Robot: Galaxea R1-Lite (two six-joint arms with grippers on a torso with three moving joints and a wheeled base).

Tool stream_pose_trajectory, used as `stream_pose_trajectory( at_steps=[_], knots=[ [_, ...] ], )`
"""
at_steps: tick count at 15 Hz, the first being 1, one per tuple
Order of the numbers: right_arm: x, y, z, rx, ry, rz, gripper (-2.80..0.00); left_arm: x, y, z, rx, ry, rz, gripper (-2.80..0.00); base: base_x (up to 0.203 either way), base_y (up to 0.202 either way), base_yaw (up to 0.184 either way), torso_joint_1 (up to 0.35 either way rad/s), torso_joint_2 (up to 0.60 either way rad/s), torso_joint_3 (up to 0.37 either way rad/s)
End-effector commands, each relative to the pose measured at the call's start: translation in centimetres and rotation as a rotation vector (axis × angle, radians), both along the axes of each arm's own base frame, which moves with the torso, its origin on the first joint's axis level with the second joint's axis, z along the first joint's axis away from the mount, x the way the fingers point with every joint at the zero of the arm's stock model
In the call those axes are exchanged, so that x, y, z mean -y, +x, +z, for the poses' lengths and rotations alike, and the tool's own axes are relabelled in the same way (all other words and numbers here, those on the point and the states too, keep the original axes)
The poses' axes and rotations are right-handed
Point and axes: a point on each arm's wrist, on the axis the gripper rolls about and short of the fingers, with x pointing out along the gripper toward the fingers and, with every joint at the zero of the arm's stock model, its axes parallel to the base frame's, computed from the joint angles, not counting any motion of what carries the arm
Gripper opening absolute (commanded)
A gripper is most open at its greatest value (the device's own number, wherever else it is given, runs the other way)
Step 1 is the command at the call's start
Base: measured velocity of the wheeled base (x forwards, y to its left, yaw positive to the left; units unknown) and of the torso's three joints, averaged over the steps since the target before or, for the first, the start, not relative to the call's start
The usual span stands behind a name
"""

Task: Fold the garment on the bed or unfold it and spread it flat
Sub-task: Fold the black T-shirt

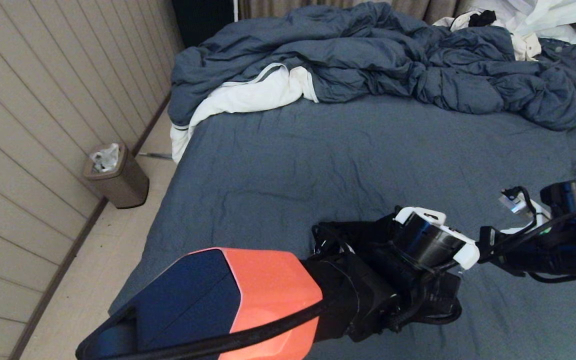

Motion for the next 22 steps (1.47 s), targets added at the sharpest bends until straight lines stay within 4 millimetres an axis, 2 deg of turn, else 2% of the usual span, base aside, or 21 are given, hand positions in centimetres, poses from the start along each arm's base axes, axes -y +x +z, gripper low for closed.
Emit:
stream_pose_trajectory(
  at_steps=[1,3,4,14,22],
  knots=[
    [0.0,0.0,0.0,0.000,0.003,0.003,-2.80,0.3,0.1,-1.5,-0.008,0.029,-0.001,-2.80,0.000,0.000,0.000,0.000,0.00,0.000],
    [0.0,0.0,0.0,0.000,0.003,0.003,-2.80,0.3,0.1,-1.6,-0.004,0.033,0.002,-2.80,0.000,0.000,0.000,0.000,0.00,0.000],
    [0.0,0.0,0.0,-0.001,0.002,0.002,-2.80,0.3,0.1,-1.6,-0.003,0.033,0.005,0.00,0.000,0.000,0.000,0.000,0.00,0.000],
    [-0.1,-0.2,-0.2,-0.003,0.001,0.003,-2.80,0.3,0.6,-2.1,0.024,0.040,0.076,0.00,0.000,0.000,0.000,0.000,0.00,0.000],
    [-0.2,-0.3,-0.3,-0.006,-0.004,0.011,-2.80,-0.9,0.2,0.6,-0.095,-0.032,0.184,0.00,0.000,0.000,0.000,0.000,0.00,0.000]
  ],
)
